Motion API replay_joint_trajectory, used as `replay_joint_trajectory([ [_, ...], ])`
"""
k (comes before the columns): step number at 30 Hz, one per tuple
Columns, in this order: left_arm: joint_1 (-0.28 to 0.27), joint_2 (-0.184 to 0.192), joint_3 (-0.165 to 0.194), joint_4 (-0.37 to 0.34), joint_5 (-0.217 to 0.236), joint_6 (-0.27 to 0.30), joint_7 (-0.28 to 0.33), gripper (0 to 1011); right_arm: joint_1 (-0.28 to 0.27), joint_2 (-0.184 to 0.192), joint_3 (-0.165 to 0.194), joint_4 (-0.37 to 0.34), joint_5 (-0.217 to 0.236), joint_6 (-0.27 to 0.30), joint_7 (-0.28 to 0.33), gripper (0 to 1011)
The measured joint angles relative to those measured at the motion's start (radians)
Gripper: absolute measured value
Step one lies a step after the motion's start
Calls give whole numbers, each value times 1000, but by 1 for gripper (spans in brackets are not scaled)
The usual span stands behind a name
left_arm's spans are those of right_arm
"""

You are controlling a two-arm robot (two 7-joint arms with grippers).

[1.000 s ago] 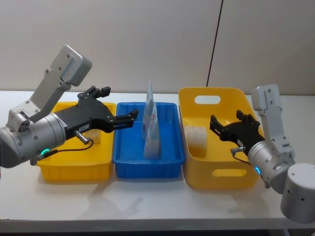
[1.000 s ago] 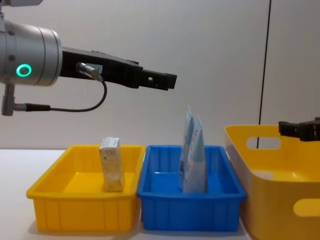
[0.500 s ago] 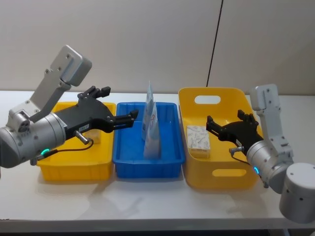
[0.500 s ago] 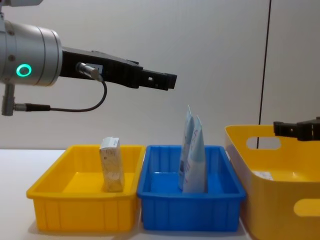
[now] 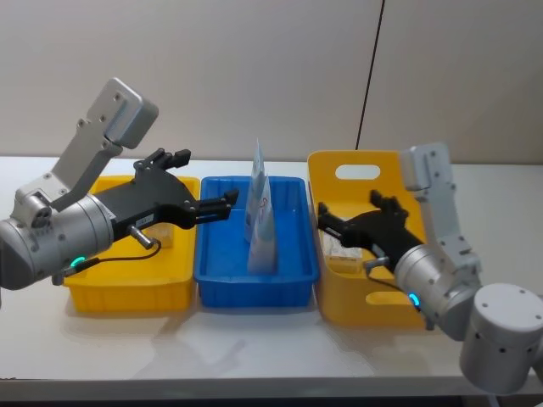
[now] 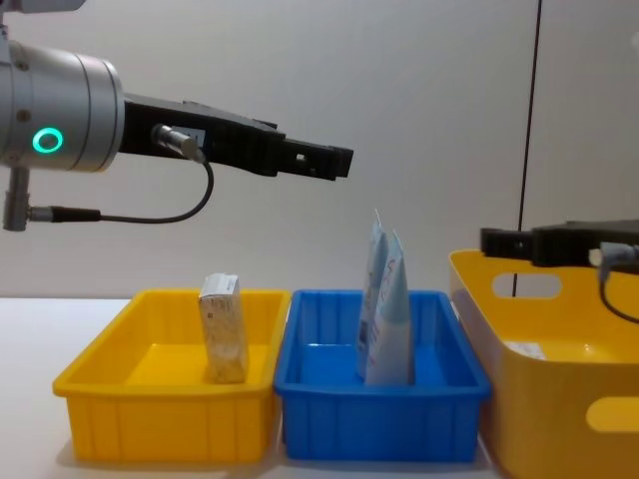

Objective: Bimanual collaborative sorting of washing and personal care products

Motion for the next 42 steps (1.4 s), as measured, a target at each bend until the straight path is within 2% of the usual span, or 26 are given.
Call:
replay_joint_trajectory([
  [11,0,0,0,0,0,0,0,1001,-1,-17,-46,-45,2,52,33,1003],
  [21,0,0,0,0,0,0,0,1001,24,-32,-83,-23,-28,71,42,1003],
  [33,0,0,0,0,0,0,0,1001,88,-86,-139,98,-94,53,17,1003],
  [42,0,0,0,0,0,0,0,1002,131,-124,-163,185,-131,29,-1,1003],
])
